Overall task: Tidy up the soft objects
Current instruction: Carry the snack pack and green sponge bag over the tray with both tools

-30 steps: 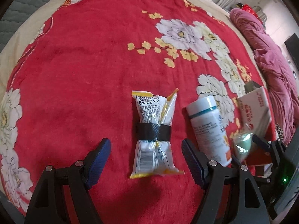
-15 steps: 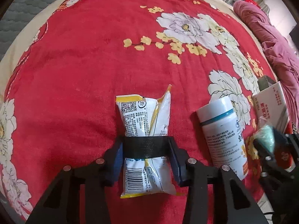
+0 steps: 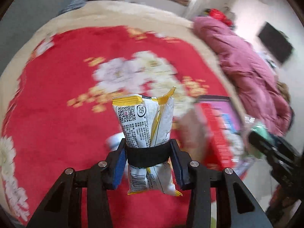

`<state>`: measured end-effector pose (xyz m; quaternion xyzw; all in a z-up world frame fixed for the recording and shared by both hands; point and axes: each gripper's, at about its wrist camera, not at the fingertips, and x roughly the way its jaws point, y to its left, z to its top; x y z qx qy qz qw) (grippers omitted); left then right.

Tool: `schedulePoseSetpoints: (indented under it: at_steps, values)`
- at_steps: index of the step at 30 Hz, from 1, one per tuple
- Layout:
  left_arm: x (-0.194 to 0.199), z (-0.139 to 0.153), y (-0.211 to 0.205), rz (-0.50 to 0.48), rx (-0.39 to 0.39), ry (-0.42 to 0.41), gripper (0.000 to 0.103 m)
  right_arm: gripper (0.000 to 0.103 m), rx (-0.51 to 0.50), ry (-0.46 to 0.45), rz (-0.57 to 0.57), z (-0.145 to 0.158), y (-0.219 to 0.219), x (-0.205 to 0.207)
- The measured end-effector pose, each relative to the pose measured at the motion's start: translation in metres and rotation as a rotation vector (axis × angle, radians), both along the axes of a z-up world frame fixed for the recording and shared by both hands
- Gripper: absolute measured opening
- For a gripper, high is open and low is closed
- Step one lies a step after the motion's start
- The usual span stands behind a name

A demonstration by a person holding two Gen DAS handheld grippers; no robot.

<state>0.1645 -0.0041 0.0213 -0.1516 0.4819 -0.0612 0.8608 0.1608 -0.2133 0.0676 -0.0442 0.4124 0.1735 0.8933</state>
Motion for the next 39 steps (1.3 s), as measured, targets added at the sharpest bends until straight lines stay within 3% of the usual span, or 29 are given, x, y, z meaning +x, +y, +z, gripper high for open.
schedulePoseSetpoints:
  at_steps: [5,10,19,32,39]
  values:
    - [0.013,0.026,-0.083,-0.156,-0.036,-0.025,0.045,0.042,0.089,-0.002,-0.136,0.012,-0.073,0.002]
    - [0.023,0.031,-0.174,-0.308,-0.021,-0.015,0.045,0.042,0.121,0.009,-0.265,0.011,-0.148,0.006]
    - [0.033,-0.013,-0.279,-0.451,0.084,0.090,0.045,0.042,0.160,0.096,-0.402,-0.027,-0.243,0.014]
    - [0.053,-0.058,-0.308,-0.460,0.135,0.192,0.045,0.044,0.066,0.223,-0.451,-0.105,-0.268,0.037]
    - [0.060,-0.067,-0.307,-0.442,0.140,0.210,0.045,0.044,0.095,0.212,-0.444,-0.115,-0.273,0.048]
